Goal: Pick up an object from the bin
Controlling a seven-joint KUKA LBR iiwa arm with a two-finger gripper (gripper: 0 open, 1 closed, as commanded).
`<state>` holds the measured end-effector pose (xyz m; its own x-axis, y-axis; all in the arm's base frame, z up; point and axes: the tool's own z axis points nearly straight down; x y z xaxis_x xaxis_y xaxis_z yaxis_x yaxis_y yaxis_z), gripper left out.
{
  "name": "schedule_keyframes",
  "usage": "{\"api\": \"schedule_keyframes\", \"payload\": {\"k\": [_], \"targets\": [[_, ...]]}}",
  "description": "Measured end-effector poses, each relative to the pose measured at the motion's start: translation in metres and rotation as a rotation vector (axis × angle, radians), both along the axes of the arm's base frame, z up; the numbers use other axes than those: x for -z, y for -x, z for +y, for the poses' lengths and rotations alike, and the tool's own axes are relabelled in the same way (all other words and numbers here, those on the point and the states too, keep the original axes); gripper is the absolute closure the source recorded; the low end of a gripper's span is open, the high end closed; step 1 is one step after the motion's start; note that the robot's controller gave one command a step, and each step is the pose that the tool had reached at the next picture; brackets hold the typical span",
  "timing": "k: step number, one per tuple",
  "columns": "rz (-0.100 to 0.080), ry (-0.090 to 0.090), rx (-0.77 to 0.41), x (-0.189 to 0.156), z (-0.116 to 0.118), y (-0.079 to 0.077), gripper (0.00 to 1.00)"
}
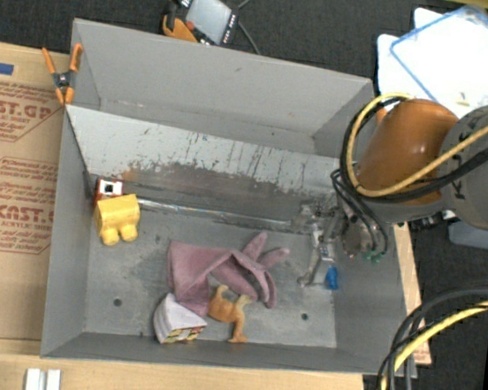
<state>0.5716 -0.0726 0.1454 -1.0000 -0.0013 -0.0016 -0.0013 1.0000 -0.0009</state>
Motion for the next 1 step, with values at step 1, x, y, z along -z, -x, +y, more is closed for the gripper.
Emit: {"api": "schedule_keyframes", "payload": {"k": [1], "targets": [[0.000,0.000,0.000,0.0001,0.0000,0.0000,0.00]]}}
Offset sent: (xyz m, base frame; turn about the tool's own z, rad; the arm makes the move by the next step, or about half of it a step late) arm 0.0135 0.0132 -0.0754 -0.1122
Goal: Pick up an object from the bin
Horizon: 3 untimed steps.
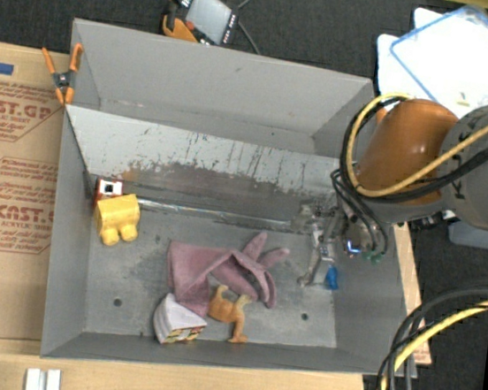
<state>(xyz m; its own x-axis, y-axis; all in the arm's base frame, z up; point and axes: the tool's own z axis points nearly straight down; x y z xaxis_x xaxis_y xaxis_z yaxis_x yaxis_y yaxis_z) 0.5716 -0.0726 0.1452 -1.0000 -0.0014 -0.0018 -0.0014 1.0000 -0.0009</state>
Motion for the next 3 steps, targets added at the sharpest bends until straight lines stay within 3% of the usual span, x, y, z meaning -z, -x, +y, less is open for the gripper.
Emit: {"api": "schedule_keyframes", "payload": {"k": [1,3], "targets": [[0.000,-0.001,-0.112,0.0772,0.0141,-0.0131,0.00],[-0.008,-0.001,-0.162,0.0729,0.0072,-0.0074,0.00]]}}
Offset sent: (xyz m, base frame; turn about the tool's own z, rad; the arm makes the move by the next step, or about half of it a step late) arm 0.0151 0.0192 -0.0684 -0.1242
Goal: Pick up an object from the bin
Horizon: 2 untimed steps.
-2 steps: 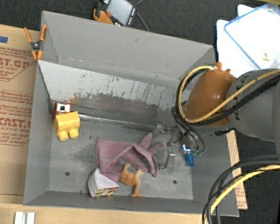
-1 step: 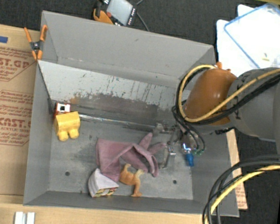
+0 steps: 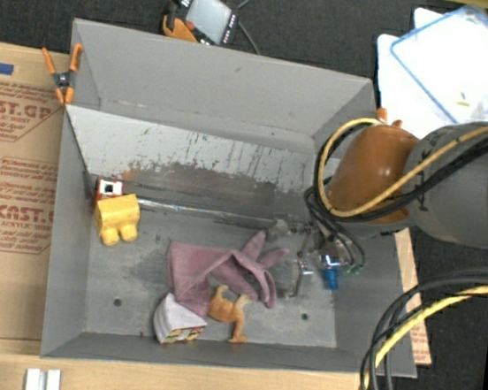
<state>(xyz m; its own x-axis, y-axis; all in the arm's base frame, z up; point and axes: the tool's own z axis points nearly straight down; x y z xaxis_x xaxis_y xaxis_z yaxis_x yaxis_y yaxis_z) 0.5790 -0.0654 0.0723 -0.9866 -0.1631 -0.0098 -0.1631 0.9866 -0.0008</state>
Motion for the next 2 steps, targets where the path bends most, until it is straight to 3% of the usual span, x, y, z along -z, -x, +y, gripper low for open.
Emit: {"api": "schedule_keyframes", "payload": {"k": [1,2], "targets": [[-0.004,0.001,-0.220,-0.0940,0.0080,-0.0033,1.00],[-0.004,0.001,-0.220,-0.0939,0.0079,-0.0032,1.00]]}}
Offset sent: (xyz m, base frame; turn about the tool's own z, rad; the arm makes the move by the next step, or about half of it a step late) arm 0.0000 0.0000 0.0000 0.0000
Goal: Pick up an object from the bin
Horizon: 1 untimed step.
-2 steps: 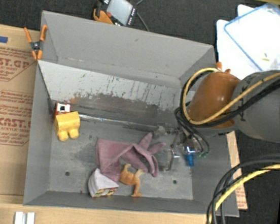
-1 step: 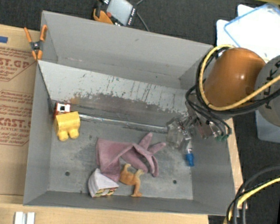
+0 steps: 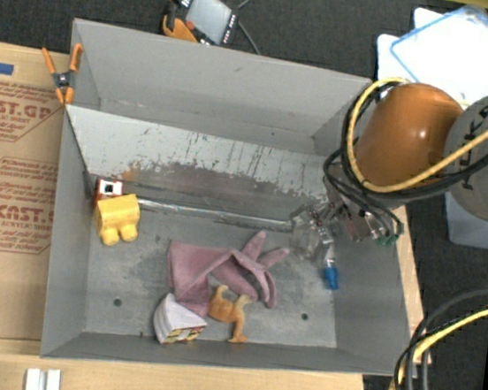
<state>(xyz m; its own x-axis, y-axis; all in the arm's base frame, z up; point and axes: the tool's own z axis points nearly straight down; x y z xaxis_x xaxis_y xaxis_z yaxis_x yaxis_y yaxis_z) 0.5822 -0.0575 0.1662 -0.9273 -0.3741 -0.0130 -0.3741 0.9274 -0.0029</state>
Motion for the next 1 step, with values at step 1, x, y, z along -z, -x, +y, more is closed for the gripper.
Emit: {"api": "schedule_keyframes", "payload": {"k": [1], "targets": [[0.002,-0.003,0.048,0.0757,0.0322,0.0083,0.00]]}}
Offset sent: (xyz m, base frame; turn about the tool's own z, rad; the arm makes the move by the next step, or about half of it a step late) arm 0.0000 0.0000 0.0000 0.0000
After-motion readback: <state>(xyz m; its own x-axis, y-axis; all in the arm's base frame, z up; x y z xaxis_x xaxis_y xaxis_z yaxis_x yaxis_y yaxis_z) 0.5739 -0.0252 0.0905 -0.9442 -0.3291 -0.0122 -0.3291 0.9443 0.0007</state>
